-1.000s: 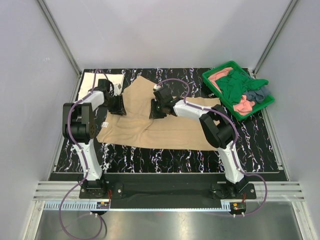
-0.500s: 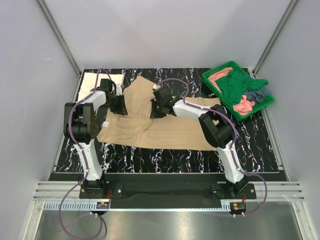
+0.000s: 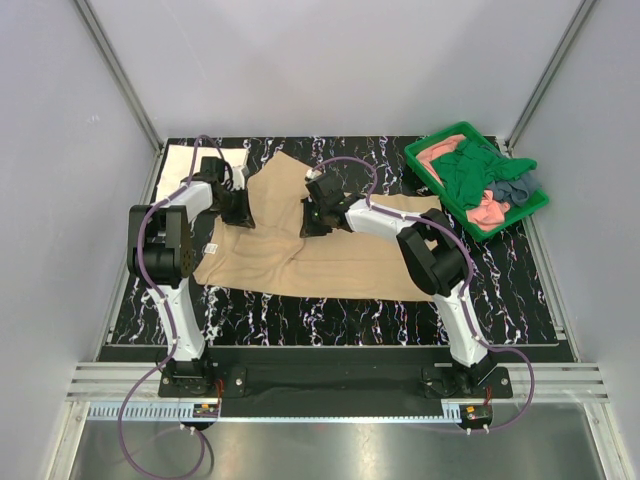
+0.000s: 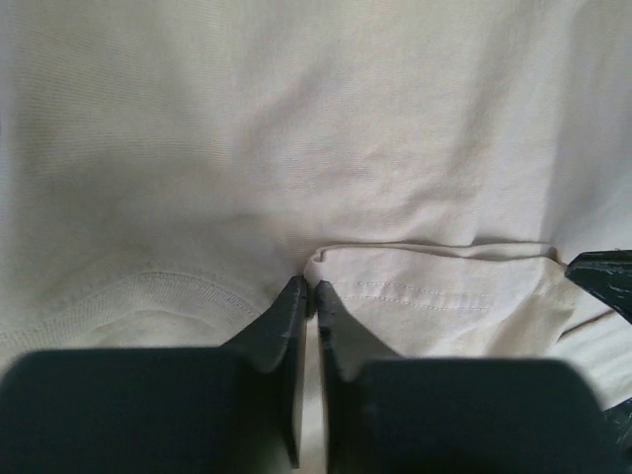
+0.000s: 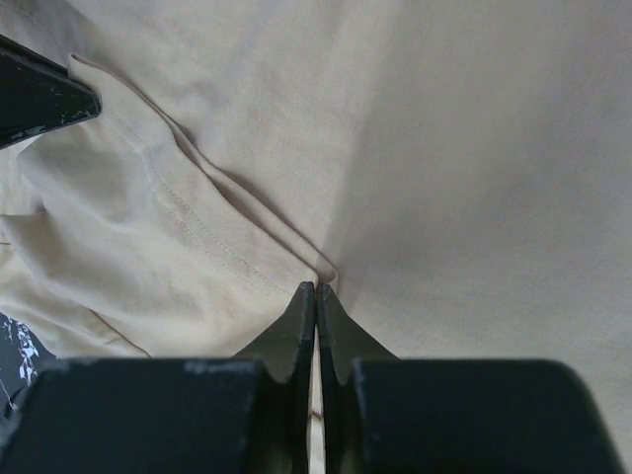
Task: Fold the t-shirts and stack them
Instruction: Fold the tshirt
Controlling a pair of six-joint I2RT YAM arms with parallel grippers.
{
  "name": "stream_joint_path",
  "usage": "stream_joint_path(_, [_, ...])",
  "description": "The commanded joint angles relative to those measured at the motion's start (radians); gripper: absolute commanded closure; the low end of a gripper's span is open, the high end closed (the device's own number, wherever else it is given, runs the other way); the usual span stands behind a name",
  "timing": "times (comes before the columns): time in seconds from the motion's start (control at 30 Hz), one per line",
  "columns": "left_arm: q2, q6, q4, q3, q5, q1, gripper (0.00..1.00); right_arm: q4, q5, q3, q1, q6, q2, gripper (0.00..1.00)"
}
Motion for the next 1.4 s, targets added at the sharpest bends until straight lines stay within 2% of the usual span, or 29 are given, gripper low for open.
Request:
stream_joint_path(0.0, [-0.013, 0.013, 0.035, 0.036, 0.028, -0.005, 0.96, 0.026, -0.028, 0.042, -0.005, -0.018, 0.002, 0.98])
stream_joint_path(0.03, [-0.013, 0.011, 0.035, 0.037, 0.025, -0.006, 1.00, 0.026, -0.027, 0.044, -0.005, -0.020, -0.001, 1.00])
stream_joint_path(0.47, [-0.051, -0.046, 0.088, 0.051, -0.006, -0.006, 1.00, 0.025, 0.018, 0.067, -0.005, -0.047, -0.032, 1.00])
stream_joint_path(0.83, [-0.088, -0.075, 0.192, 0.010, -0.059, -0.006, 1.00, 0.045, 0.096, 0.032, -0.004, -0.030, -0.059, 1.00])
stream_joint_path(1.17, [-0.063, -0.078, 0.193, 0.008, -0.113, -0.006, 1.00, 0.063, 0.101, 0.044, -0.004, -0.043, -0.064, 1.00])
stream_joint_path(1.3, [-0.068, -0.083, 0.195, 0.005, -0.153, -0.006, 1.00, 0.063, 0.153, 0.036, -0.004, -0.027, -0.085, 1.00])
stream_joint_path(1.37, [-0.067, -0.087, 0.195, 0.008, -0.156, -0.008, 1.00, 0.065, 0.168, 0.035, -0.005, -0.024, -0.085, 0.96])
